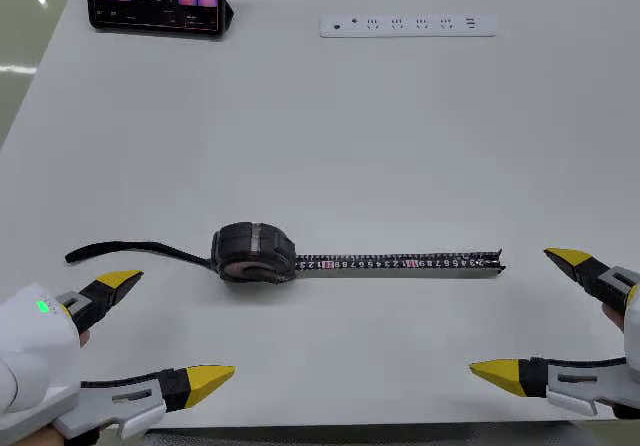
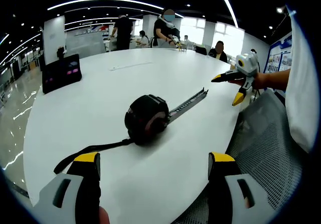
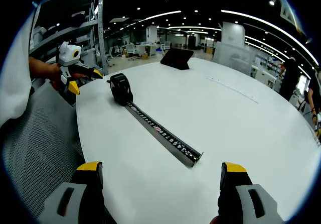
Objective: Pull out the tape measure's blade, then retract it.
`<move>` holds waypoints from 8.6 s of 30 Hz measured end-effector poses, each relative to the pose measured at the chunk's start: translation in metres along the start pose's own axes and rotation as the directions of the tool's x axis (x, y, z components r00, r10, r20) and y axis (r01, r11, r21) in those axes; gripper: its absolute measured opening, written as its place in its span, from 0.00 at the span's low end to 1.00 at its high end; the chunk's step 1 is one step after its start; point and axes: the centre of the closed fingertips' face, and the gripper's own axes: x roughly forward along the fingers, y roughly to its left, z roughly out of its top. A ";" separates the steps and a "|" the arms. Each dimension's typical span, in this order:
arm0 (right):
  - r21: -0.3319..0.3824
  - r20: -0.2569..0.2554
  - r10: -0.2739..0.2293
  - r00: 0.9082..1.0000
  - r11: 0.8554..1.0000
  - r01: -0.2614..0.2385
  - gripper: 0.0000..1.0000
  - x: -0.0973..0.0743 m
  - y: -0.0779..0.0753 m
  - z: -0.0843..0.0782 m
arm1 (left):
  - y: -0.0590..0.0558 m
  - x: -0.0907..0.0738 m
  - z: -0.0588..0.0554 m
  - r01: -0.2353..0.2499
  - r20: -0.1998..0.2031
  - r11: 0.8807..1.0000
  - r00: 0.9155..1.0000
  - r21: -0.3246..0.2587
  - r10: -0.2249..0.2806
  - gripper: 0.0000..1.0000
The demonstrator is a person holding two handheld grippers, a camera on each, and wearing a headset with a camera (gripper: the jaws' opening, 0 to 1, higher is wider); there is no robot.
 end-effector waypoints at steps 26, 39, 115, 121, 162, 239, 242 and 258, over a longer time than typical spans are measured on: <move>-0.008 -0.010 0.013 1.000 1.000 -0.014 0.98 0.001 0.007 0.002 | -0.001 0.002 0.005 -0.001 0.012 1.000 1.000 -0.009 0.001 0.87; -0.011 -0.010 0.019 1.000 1.000 -0.019 0.98 0.003 0.006 0.003 | 0.000 0.015 0.012 -0.030 0.030 0.997 0.999 -0.077 0.032 0.89; -0.130 -0.084 0.097 0.992 0.986 -0.108 0.56 0.012 -0.034 -0.001 | -0.003 0.086 0.040 -0.277 0.038 0.908 0.952 -0.313 0.304 0.80; -0.172 -0.107 0.113 0.988 0.976 -0.130 0.51 0.016 -0.042 0.001 | 0.000 0.088 0.038 -0.297 0.032 0.900 0.946 -0.319 0.323 0.78; -0.309 -0.300 0.248 0.921 0.888 -0.340 0.28 0.038 -0.052 -0.008 | 0.021 0.096 0.031 -0.335 0.004 0.824 0.926 -0.457 0.378 0.60; -0.331 -0.331 0.329 0.884 0.837 -0.435 0.10 0.060 -0.034 0.007 | 0.022 0.097 0.029 -0.303 -0.004 0.830 0.940 -0.469 0.341 0.58; -0.336 -0.327 0.335 0.884 0.833 -0.440 0.10 0.064 -0.030 0.011 | 0.022 0.097 0.029 -0.302 -0.005 0.829 0.941 -0.471 0.340 0.58; -0.329 -0.306 0.368 0.878 0.824 -0.461 0.10 0.080 -0.014 0.020 | 0.020 0.096 0.029 -0.295 0.000 0.827 0.942 -0.478 0.336 0.58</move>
